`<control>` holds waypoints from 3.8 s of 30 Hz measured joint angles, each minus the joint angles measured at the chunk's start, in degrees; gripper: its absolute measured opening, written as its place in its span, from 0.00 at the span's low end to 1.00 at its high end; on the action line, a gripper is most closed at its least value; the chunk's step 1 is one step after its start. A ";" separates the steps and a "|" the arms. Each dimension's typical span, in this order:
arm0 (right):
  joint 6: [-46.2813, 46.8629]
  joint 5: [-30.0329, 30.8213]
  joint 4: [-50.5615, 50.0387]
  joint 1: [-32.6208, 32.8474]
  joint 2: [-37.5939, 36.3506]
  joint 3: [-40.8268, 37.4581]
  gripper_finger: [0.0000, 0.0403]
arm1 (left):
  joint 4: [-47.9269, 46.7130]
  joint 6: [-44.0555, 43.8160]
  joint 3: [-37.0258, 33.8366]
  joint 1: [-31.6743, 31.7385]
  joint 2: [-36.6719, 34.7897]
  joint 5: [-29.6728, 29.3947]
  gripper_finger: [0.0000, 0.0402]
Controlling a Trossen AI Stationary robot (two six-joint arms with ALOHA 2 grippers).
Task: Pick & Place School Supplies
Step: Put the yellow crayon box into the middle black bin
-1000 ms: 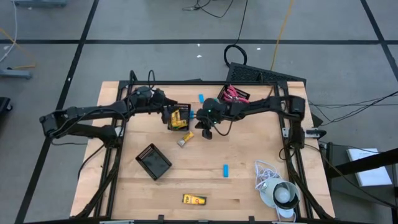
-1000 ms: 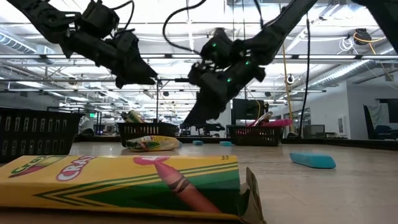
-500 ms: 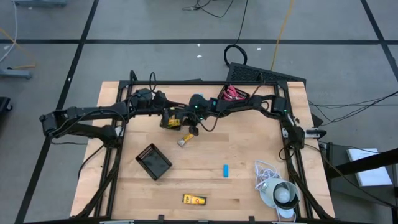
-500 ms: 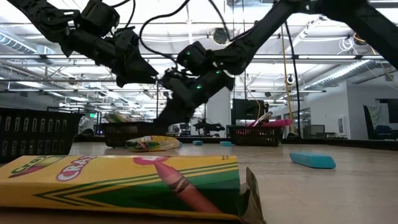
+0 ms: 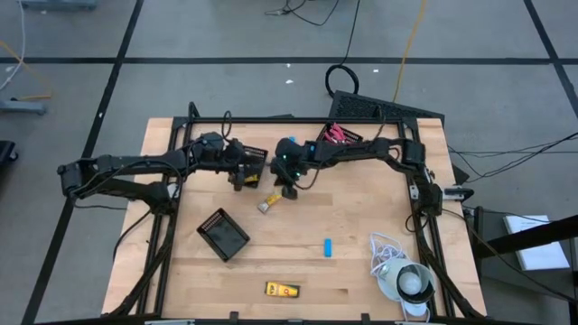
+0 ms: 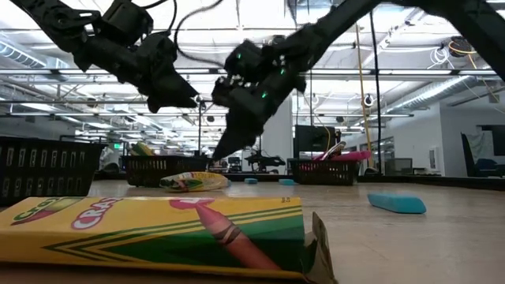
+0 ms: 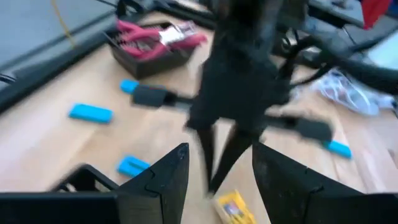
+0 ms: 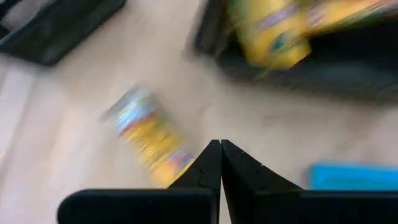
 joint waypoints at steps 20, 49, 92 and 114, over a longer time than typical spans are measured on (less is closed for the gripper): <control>-0.07 9.35 13.55 12.34 -41.07 -35.54 0.03 | -5.07 -12.77 0.03 -16.40 7.31 -15.61 0.45; 1.60 7.25 12.99 14.35 -49.07 -44.96 0.55 | -27.13 -18.58 21.97 -19.49 32.85 -18.55 0.68; 2.16 7.48 11.18 14.35 -49.07 -44.92 0.53 | -47.78 -11.44 38.04 -21.35 34.07 -28.55 0.08; 3.82 7.21 10.92 15.47 -49.05 -44.91 0.53 | -43.59 -10.54 26.48 -0.02 23.15 -24.75 0.08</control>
